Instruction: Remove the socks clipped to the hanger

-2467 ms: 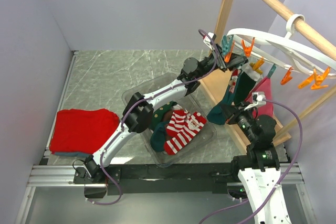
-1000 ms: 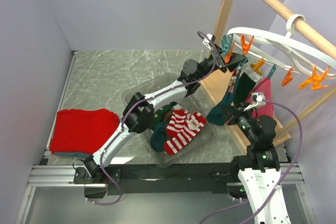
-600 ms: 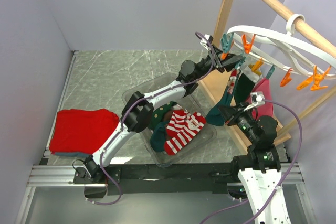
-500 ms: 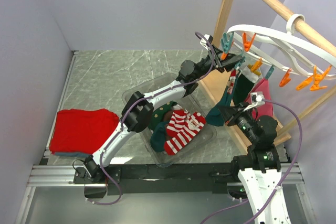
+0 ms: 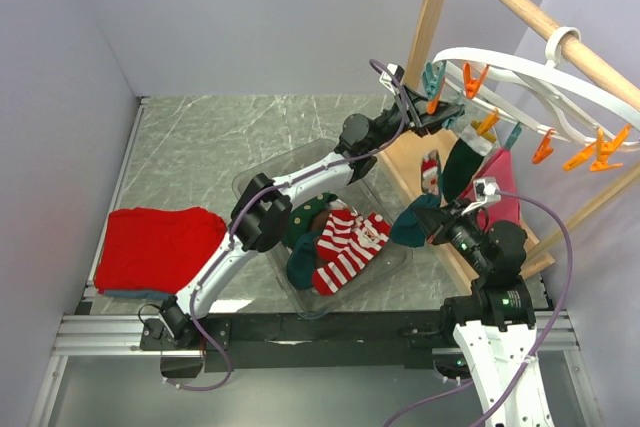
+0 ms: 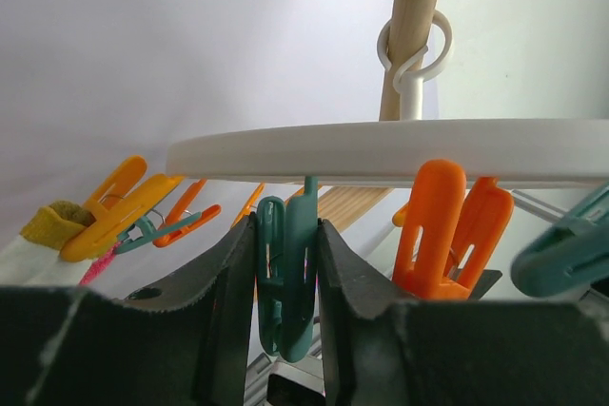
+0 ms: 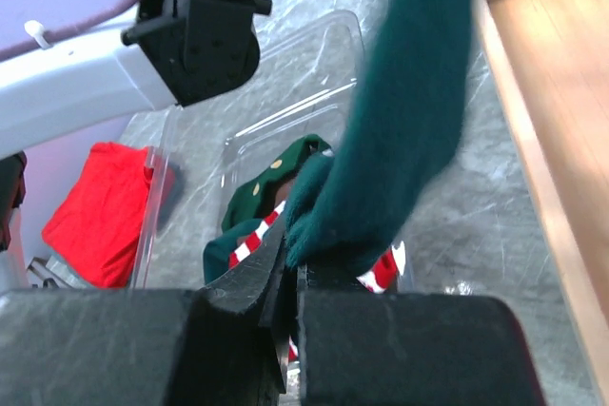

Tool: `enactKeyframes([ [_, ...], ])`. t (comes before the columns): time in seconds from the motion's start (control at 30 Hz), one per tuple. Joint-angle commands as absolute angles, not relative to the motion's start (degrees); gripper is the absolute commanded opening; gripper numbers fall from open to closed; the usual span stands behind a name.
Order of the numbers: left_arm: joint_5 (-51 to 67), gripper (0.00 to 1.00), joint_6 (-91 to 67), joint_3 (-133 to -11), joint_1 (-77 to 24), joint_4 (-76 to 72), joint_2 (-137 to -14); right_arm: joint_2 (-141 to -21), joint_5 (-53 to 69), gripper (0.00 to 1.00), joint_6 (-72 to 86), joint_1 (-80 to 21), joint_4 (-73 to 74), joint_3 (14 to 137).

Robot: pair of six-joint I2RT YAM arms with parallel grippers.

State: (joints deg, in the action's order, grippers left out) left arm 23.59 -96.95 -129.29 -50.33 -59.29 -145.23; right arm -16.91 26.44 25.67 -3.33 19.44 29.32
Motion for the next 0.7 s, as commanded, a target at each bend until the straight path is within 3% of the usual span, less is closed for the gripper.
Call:
enactKeyframes([
  [0.0,24.43,0.18,-95.45,-130.78,-50.45,-61.70,-139.75,-16.08,27.25,0.00,25.58,-3.25,20.74,30.67],
  [0.2,25.66,0.17,-93.17,-130.08,-50.27,-58.98,-138.61,-16.52,27.77,0.00,26.72,-3.34,19.78,29.71],
  [0.3,26.10,0.37,-92.20,-127.54,-50.27,-58.27,-136.94,-18.19,29.61,0.00,27.59,-3.25,17.58,29.01],
  [0.33,26.36,0.52,-91.24,-126.92,-50.36,-57.66,-136.50,-18.45,29.88,0.00,27.95,-3.25,17.14,28.83],
  [0.43,28.82,0.61,-86.60,-125.16,-50.19,-53.62,-134.22,-19.51,30.67,0.00,28.12,-3.34,15.65,28.13],
  [0.67,29.53,0.67,-71.12,-111.39,-49.31,-40.79,-122.89,-21.53,32.51,0.00,28.56,-3.43,13.45,26.81],
])
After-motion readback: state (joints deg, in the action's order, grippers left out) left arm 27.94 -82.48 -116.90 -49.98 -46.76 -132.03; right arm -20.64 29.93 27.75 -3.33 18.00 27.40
